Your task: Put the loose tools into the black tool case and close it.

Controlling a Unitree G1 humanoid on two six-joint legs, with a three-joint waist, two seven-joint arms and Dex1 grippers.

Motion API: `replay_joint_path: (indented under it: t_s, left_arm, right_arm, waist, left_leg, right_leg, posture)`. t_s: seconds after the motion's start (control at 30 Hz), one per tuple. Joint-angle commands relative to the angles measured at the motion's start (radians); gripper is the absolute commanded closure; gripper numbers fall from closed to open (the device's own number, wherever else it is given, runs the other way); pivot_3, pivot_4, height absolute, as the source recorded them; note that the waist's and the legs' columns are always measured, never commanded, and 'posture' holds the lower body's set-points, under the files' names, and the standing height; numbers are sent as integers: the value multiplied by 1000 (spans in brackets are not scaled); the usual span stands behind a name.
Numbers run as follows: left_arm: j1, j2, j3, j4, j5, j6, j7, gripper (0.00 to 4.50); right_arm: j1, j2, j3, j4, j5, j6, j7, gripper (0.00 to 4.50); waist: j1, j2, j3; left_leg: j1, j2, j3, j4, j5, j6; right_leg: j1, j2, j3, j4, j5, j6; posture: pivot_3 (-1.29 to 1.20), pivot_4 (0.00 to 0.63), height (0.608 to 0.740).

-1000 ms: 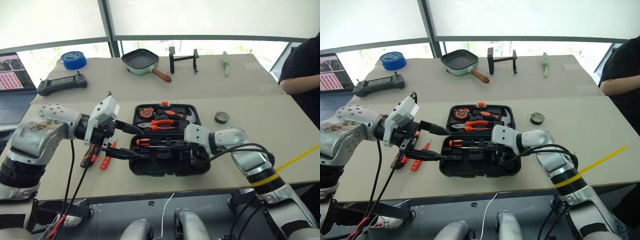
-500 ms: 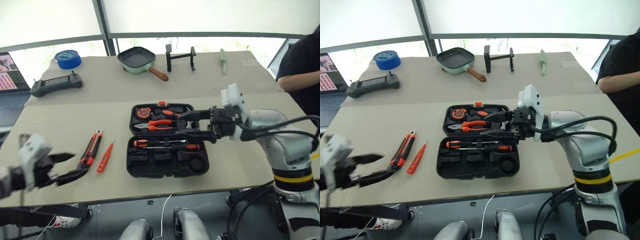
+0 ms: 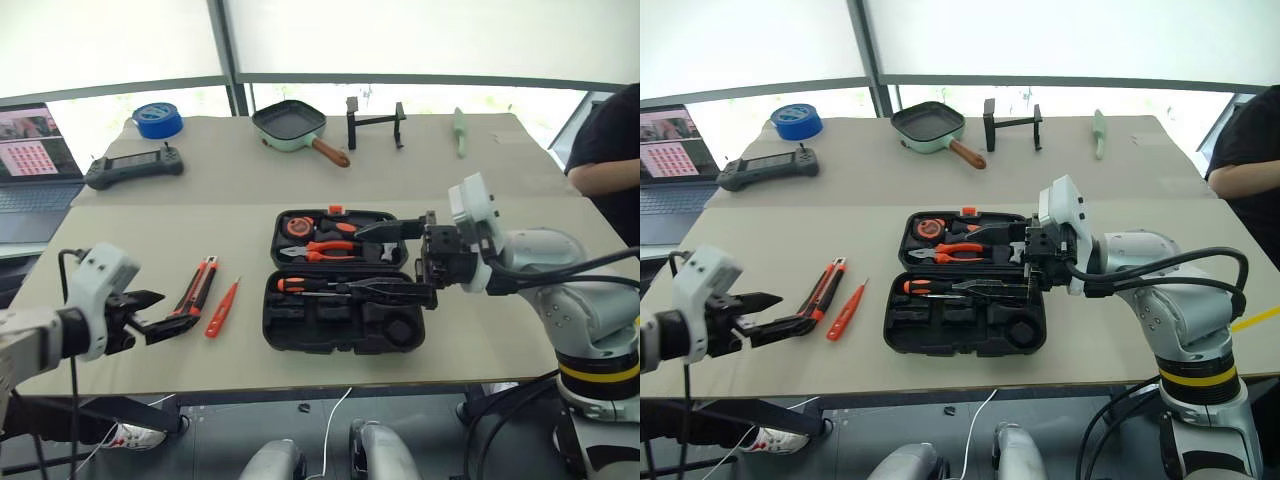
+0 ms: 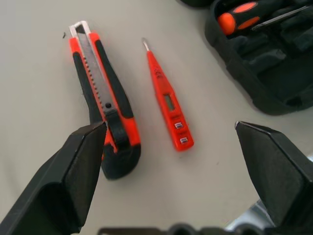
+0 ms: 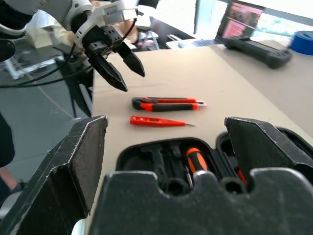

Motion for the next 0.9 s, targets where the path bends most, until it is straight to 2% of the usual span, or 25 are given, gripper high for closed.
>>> replay_joint_path:
  t_s: [0.03, 0.2, 0.33, 0.47, 0.53, 0.57, 0.67, 0.77, 0.8, 0.83, 0.87, 0.9]
  left_arm:
    - [-111, -13, -118, 4, -11, 88, 100, 0]
    - [-210, -66, -267, 58, -1, 88, 230, 0]
    - [-210, -75, -342, 103, 31, 88, 300, 0]
    - [-232, -127, -406, 146, 49, 88, 328, 0]
    - [-235, -144, -439, 174, 78, 65, 341, 521]
    - [-234, -154, -450, 187, 86, 51, 340, 643]
    - [-231, -171, -456, 214, 105, 34, 335, 1743]
    - [-235, -156, -453, 228, 118, -2, 313, 2752]
    - [-246, -145, -445, 230, 113, -18, 293, 2954]
    - [-259, -133, -438, 231, 108, -39, 269, 3406]
    - [-277, -109, -435, 232, 97, -74, 226, 3551]
    - [-293, -83, -437, 231, 90, -120, 177, 4011]
  right_arm:
    - [25, -8, -29, -70, 24, -9, -32, 44]
    - [52, -11, -34, -96, 33, -4, -64, 44]
    - [60, -14, -35, -107, 36, -4, -78, 44]
    - [60, -11, -44, -113, 54, 4, -96, 44]
    - [59, -13, -40, -115, 57, 1, -100, 0]
    - [59, -18, -37, -116, 60, -1, -99, 0]
    - [60, -31, -35, -121, 64, -5, -94, 0]
    - [69, -47, -42, -124, 72, -4, -87, 0]
    - [74, -56, -45, -127, 76, -1, -83, 0]
    - [80, -66, -49, -129, 79, 3, -79, 0]
    - [88, -81, -54, -132, 86, 14, -74, 0]
    - [98, -98, -60, -134, 97, 27, -67, 0]
  waist:
    - [-7, 0, 0]
    - [-6, 0, 0]
    - [-6, 0, 0]
    - [-4, 0, 0]
    - [-3, 0, 0]
    - [-1, 0, -1]
    - [12, 4, -3]
    - [19, 4, -3]
    - [19, 4, -3]
    - [19, 4, -3]
    - [20, 3, -3]
    - [20, 3, -3]
  left_leg:
    - [0, 0, 0, 0, 0, 0]
    - [-5, -1, 1, 0, -1, -2]
    - [-5, -2, 1, 1, 0, -6]
    - [-4, -1, 0, 0, 1, -8]
    - [-4, -1, 0, 0, 2, -7]
    - [-4, -1, 0, 0, 2, -7]
    - [-3, -2, 0, 0, 2, -6]
    - [0, -1, -1, 0, 2, -7]
    - [2, -1, -1, 0, 2, -7]
    - [2, -1, -1, 0, 2, -7]
    - [2, -1, -1, 0, 2, -7]
    - [2, -1, -2, 0, 2, -7]
  right_leg:
    - [-1, 0, 0, -1, 0, 0]
    - [-7, 0, -1, -2, 0, 0]
    - [-7, -1, 1, -2, 0, -1]
    - [-7, -1, 3, -1, 0, -2]
    - [-7, -1, 3, 0, 0, -2]
    - [-7, -1, 3, 0, 0, -2]
    - [-5, -2, 3, 0, 0, -2]
    - [-1, -2, 3, -1, 0, -2]
    - [0, -2, 3, -1, 0, -2]
    - [0, -2, 3, -1, -1, -2]
    - [0, -2, 3, -1, -1, -2]
    - [0, -2, 3, -1, -1, -2]
  posture:
    - [0, 150, 740]
    - [0, 150, 740]
    - [0, 150, 740]
    - [0, 150, 740]
    - [0, 150, 740]
    - [0, 150, 740]
    - [0, 150, 740]
    - [0, 150, 740]
    - [0, 150, 740]
    - [0, 150, 740]
    - [0, 150, 740]
    - [0, 150, 740]
